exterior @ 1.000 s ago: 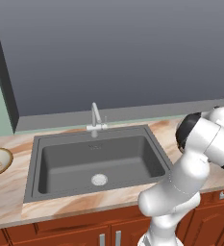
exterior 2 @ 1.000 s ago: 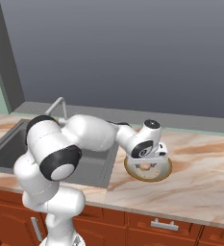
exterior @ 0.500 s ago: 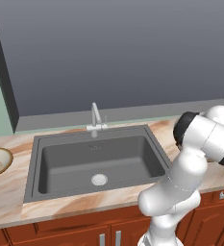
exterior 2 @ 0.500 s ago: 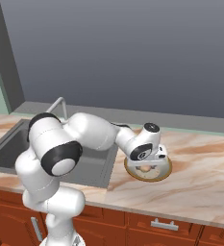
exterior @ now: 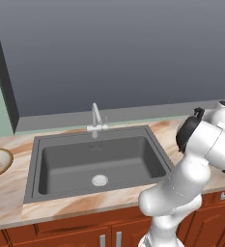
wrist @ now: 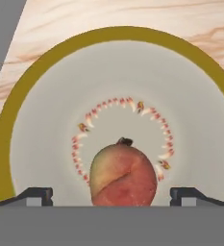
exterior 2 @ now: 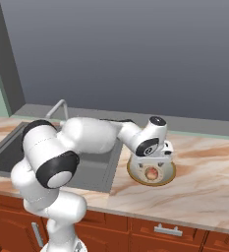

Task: Pick the garlics from the cabinet and place them in one bowl. Pick the peach from the sink and place it in the other bowl.

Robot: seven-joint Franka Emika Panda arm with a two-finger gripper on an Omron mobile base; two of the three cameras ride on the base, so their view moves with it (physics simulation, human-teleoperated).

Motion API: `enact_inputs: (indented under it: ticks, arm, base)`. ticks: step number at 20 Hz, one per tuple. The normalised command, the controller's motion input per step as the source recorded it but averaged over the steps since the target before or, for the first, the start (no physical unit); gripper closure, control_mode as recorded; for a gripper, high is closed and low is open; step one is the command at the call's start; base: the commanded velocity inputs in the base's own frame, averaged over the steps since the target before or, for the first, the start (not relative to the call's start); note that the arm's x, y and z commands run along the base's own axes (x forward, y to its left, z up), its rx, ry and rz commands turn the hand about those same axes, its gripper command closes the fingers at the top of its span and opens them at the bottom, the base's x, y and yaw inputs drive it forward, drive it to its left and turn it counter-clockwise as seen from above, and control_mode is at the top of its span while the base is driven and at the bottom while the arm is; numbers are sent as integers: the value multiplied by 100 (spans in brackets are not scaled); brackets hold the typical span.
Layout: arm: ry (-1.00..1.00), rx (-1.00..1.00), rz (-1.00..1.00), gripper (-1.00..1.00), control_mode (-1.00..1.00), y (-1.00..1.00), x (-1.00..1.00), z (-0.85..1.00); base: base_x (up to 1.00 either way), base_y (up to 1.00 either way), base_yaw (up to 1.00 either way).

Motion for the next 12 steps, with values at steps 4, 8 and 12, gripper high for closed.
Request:
enact_inputs:
  ticks: [4, 8, 12]
  arm:
    - [0, 0, -5, -100, -100, 0, -23, 98]
    - [0, 0, -4, -100, -100, 0, -37, 100]
    - [0, 0, -4, -100, -100, 0, -29, 100]
  base:
    - [0, 0, 0]
    - [0, 0, 0]
    - [0, 0, 0]
